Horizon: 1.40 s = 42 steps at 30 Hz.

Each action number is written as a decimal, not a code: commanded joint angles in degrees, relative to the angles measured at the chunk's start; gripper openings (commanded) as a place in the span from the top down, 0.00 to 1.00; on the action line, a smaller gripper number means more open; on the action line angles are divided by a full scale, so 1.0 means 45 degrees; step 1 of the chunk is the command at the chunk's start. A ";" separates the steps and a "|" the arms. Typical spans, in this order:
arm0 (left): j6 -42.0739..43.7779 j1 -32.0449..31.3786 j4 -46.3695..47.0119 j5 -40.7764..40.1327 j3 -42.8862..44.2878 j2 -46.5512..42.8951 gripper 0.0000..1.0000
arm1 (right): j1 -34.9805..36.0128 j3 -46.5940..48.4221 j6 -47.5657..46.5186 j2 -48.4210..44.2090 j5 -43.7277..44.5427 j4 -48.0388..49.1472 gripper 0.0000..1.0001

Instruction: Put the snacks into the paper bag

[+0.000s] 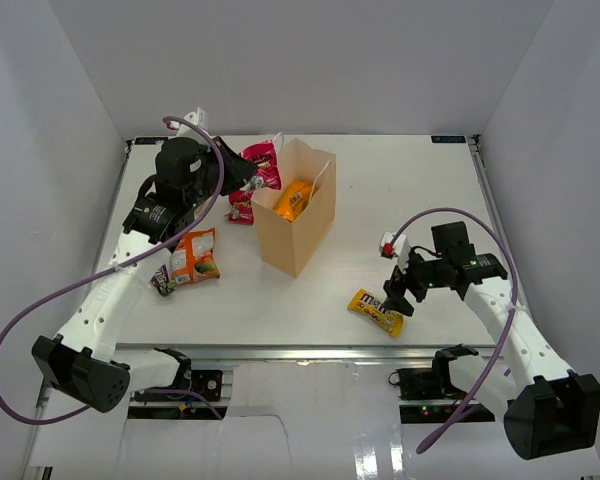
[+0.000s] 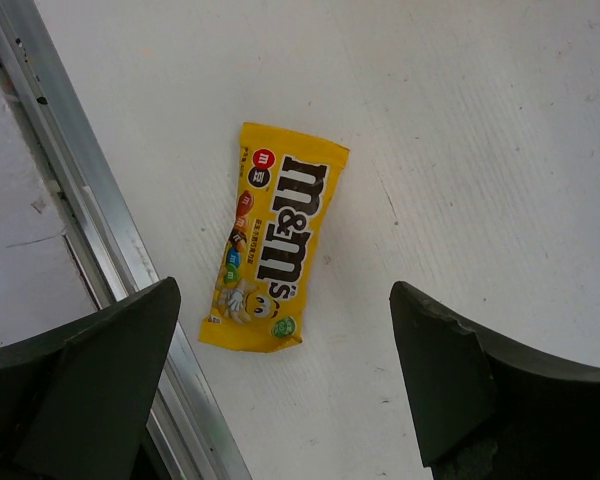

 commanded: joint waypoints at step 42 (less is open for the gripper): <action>-0.1911 -0.0728 -0.3717 -0.3241 -0.6643 -0.8405 0.08 | 0.4475 -0.0061 0.2437 0.4690 0.4679 0.2734 0.79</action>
